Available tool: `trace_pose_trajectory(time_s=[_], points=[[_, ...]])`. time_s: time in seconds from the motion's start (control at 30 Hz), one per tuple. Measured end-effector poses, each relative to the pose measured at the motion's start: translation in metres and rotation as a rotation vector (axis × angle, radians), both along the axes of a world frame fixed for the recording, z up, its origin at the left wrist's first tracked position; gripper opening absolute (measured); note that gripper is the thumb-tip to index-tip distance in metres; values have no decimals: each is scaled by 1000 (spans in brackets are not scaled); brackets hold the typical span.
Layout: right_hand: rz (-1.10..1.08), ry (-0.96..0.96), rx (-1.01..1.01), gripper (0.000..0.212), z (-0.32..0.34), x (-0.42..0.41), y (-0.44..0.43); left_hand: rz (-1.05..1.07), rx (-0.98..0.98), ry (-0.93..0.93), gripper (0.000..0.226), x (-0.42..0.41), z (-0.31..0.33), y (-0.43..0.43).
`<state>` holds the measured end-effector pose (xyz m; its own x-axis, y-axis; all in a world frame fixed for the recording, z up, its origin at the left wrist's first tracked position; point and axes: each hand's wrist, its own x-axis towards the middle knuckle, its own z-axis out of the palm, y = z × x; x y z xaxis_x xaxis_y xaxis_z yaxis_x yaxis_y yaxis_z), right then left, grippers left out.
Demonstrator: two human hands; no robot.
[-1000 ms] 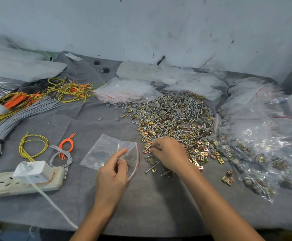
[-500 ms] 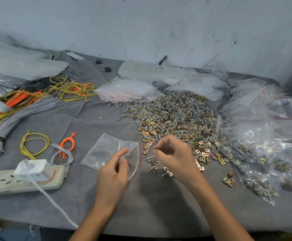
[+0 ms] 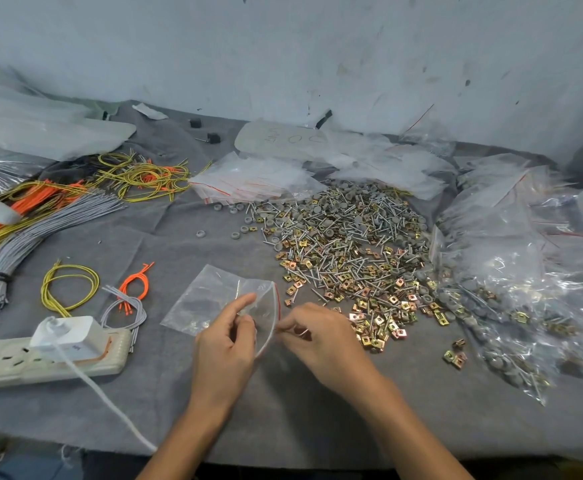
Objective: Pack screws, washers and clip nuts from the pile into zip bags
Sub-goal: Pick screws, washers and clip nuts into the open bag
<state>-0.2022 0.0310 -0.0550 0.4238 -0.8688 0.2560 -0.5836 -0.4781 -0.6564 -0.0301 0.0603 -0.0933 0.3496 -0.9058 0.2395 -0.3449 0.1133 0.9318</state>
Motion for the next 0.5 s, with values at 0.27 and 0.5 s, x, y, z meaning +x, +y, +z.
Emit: trace_pose_trajectory(time_s=[0.27,0.5], points=[[-90,296,-154,30,1,39,-3,2,3,-7,35,1,-3,-2],[-247,270,-229,26,2,40,-4,-1,-13,3,35,2,-6,-3]])
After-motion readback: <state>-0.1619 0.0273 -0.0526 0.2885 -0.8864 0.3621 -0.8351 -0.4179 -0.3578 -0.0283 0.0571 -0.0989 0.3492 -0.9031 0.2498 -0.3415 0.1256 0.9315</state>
